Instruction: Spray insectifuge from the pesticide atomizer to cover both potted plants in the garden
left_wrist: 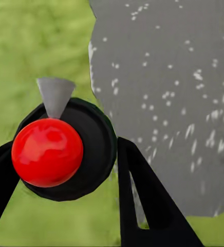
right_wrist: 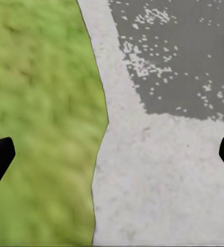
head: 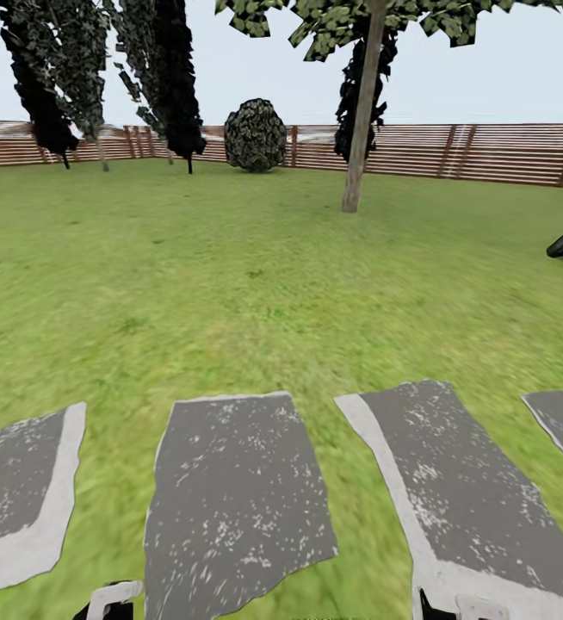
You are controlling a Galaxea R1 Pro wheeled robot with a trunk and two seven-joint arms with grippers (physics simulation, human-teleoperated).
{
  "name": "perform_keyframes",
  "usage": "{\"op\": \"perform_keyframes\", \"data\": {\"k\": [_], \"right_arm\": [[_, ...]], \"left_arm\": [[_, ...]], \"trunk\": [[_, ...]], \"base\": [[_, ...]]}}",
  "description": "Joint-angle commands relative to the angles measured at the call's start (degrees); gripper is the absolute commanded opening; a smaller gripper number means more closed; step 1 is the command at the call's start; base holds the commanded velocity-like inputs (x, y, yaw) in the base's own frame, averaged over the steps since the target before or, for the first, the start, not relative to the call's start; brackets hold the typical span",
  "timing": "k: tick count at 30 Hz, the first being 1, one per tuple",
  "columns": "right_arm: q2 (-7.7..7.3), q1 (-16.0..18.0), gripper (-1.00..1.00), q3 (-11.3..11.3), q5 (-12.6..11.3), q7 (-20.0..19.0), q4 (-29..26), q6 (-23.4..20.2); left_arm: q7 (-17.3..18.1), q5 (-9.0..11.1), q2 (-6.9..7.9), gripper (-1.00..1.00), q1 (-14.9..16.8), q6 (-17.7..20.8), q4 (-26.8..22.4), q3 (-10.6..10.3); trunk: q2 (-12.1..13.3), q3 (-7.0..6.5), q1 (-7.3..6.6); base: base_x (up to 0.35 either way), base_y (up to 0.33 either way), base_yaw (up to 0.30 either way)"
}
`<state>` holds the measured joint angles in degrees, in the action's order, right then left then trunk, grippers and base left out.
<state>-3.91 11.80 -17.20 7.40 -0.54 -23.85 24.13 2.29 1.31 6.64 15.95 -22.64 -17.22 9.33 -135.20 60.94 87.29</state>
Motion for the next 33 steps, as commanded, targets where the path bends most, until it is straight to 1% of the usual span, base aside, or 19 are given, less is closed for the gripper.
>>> {"op": "perform_keyframes", "data": {"k": [1, 33], "right_arm": [[0.05, 0.1, 1.00, -0.4, 0.6, -0.1, 0.1, 0.2], [0.05, 0.1, 1.00, -0.4, 0.6, -0.1, 0.1, 0.2]], "left_arm": [[0.3, 0.2, -0.02, -1.00, 0.0, -0.2, 0.0, 0.2], [0.3, 0.1, -0.05, -1.00, -0.2, -0.2, 0.0, 0.2]], "trunk": [[0.0, 0.04, -0.01], [0.0, 0.04, -0.01]], "base": [[-0.003, -0.273, -0.300], [0.003, -0.273, -0.300]]}}
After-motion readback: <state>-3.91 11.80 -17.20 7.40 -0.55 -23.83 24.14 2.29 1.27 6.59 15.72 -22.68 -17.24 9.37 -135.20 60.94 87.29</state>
